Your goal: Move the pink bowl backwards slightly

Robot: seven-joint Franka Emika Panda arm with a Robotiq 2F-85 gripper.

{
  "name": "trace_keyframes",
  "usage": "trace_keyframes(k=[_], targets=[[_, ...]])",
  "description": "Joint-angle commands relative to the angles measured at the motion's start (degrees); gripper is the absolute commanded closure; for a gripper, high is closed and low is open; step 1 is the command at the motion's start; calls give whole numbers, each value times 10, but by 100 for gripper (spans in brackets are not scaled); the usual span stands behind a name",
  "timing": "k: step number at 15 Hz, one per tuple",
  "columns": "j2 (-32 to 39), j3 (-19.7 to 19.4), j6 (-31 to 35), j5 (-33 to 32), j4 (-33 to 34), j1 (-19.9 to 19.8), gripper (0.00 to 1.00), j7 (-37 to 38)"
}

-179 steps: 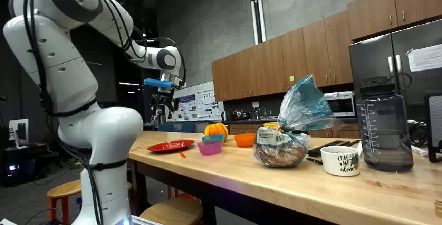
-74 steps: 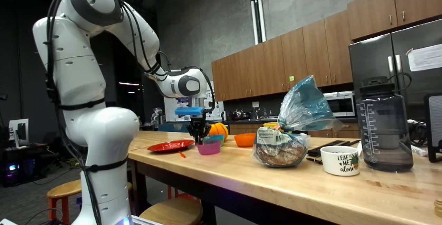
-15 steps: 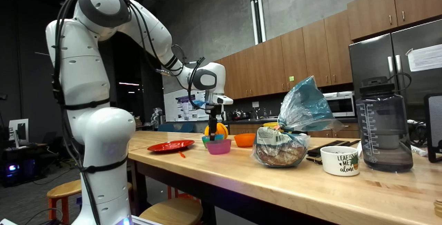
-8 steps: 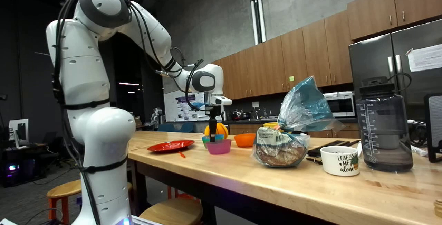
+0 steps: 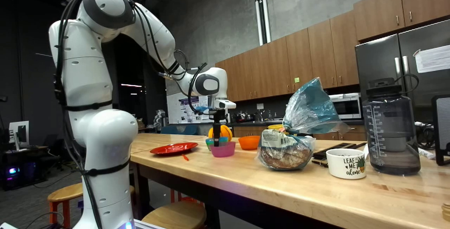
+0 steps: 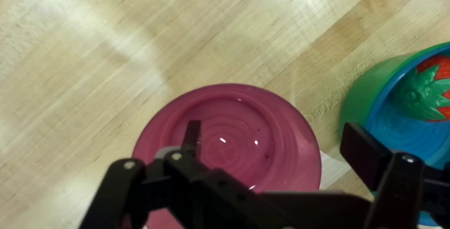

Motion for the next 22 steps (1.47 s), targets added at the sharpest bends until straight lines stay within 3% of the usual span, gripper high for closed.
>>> trace_keyframes(k=[1,3,13,22], targets=[[11,10,16,-12,0,-8,0,18],[15,9,18,-11,0,-8,27,18],[7,5,16,-2,-6,-5,99,1],[-10,4,-4,-15,9,-14,99,4]])
